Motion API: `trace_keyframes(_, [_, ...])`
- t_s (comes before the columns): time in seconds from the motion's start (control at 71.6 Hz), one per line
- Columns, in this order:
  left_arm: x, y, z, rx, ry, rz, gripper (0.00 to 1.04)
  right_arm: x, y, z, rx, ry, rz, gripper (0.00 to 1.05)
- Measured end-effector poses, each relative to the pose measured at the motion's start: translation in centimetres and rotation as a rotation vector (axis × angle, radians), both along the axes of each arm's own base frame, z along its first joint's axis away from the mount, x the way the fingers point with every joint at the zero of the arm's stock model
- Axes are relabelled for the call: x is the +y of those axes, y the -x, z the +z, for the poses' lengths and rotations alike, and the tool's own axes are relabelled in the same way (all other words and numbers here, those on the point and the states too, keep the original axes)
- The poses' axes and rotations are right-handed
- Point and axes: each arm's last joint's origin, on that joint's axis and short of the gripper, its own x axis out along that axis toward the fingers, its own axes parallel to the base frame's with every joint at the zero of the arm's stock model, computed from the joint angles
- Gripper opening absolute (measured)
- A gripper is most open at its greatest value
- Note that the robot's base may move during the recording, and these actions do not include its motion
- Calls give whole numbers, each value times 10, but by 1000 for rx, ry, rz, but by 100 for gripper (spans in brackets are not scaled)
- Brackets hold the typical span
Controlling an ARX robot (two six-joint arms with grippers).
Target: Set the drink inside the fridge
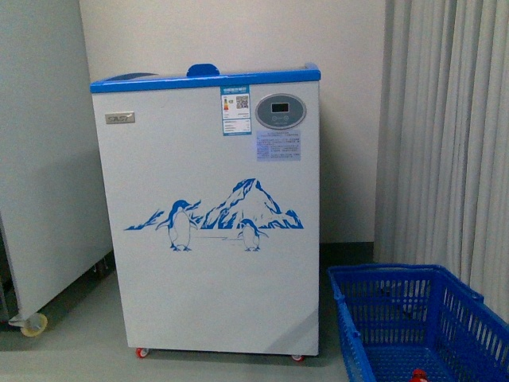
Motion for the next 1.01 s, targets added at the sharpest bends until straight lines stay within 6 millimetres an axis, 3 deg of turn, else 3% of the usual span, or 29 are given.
trace_keyframes(1.005, [0, 0, 0, 0, 0, 0, 97, 0, 0, 0, 0, 0, 0, 97])
